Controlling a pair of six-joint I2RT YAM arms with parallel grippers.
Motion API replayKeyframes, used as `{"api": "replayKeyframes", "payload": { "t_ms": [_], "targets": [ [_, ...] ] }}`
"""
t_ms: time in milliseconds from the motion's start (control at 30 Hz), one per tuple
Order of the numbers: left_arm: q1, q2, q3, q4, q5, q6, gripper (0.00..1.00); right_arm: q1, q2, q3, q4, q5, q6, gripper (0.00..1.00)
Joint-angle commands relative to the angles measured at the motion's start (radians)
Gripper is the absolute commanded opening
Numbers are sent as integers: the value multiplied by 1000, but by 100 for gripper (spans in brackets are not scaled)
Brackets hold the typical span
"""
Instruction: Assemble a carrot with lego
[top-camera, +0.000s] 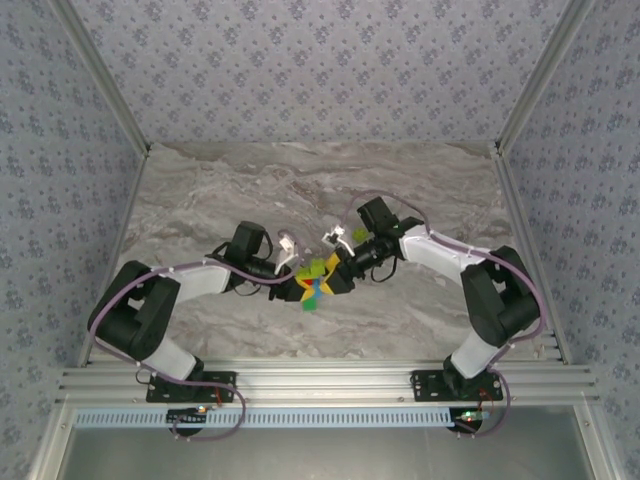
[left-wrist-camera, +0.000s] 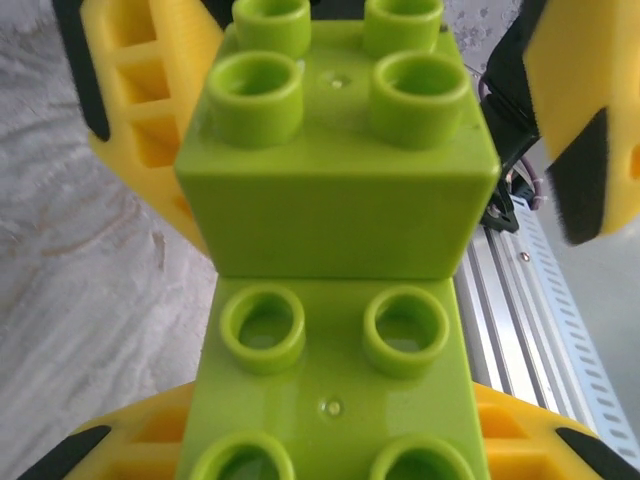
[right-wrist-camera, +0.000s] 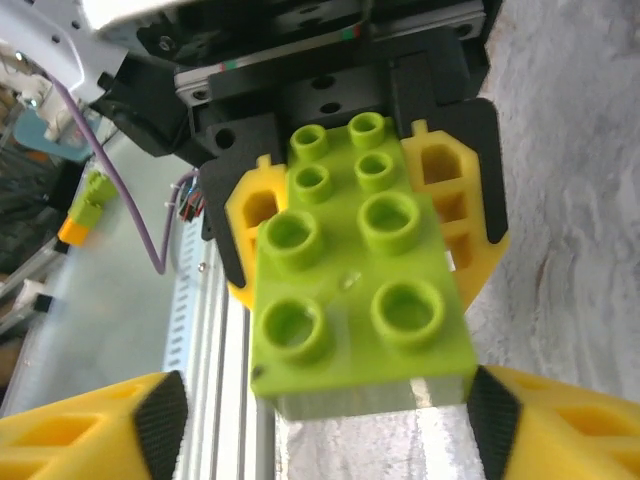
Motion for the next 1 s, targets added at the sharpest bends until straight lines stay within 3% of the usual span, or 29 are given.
{"api": "replayKeyframes", "payload": {
  "t_ms": [0,300,433,967],
  "targets": [
    [-1,-23,30,31,18,13,0,-23,-68,11,-45,12,22,86],
    [-32,-17,22,45,-186,37,0,-100,-205,-76,98,176,150,91],
    [-56,-16,15,75,-314,48,7,-130,-283,-132,171,301,224,91],
    [-120,0,-120,457,-646,29,10,-146,-343,-233,272,363,291,90]
  ]
}}
